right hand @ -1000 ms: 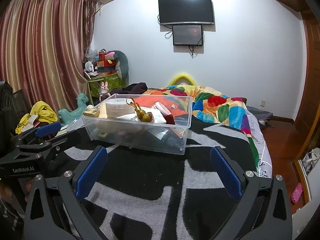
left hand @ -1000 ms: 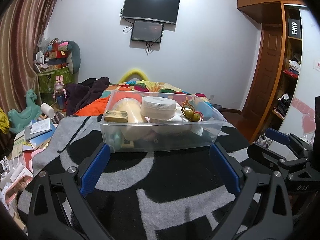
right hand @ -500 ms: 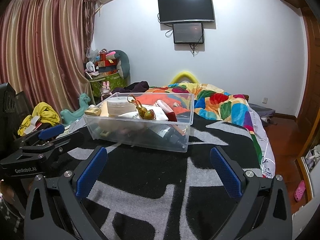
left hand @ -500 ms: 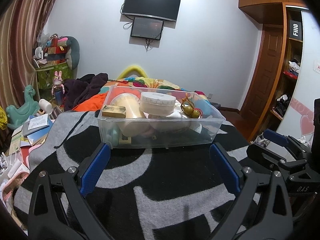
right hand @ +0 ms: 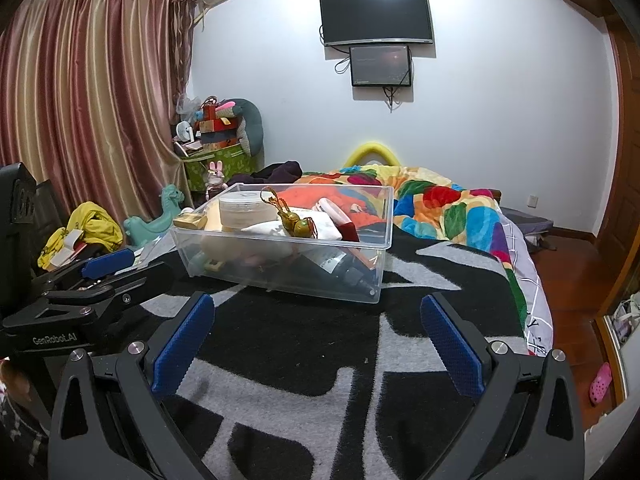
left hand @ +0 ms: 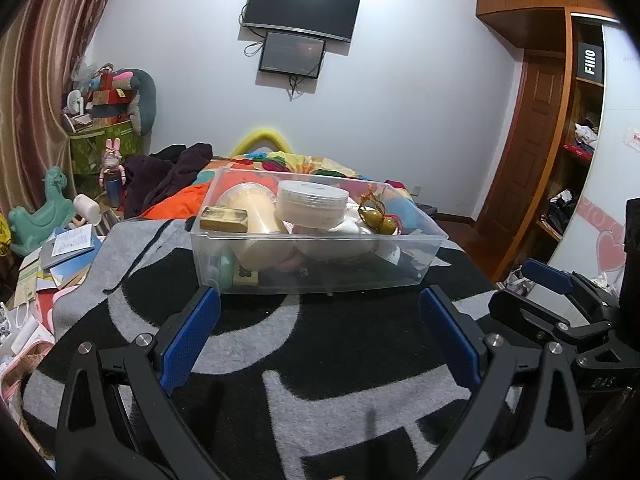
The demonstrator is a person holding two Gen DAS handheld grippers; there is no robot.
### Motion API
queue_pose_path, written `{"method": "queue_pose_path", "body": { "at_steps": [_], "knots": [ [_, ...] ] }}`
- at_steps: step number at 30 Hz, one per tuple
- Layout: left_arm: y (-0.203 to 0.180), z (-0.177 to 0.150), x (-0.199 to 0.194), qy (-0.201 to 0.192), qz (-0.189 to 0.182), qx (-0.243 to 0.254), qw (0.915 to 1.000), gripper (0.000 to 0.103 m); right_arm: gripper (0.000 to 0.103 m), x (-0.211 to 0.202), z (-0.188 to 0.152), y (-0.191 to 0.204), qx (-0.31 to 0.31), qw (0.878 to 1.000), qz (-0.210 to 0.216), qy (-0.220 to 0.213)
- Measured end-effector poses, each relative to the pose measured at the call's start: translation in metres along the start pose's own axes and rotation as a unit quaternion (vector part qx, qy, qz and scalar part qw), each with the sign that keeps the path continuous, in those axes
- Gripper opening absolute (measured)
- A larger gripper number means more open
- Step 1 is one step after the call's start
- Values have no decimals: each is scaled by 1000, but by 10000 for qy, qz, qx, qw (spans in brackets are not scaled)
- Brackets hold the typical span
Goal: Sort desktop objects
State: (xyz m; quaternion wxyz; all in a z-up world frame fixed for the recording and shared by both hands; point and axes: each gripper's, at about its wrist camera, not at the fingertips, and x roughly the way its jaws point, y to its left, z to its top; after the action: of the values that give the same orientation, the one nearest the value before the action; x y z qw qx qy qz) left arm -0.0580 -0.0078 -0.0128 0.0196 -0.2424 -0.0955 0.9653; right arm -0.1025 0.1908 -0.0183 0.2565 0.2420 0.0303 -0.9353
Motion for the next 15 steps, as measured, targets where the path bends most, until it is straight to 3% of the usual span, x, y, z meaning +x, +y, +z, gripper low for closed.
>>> {"method": "queue_pose_path", "body": {
  "at_steps": [15],
  "knots": [
    [1,2,0,-23,-189,-64,9998,101,103,2,0,0,56,10000,55,18]
  ]
}}
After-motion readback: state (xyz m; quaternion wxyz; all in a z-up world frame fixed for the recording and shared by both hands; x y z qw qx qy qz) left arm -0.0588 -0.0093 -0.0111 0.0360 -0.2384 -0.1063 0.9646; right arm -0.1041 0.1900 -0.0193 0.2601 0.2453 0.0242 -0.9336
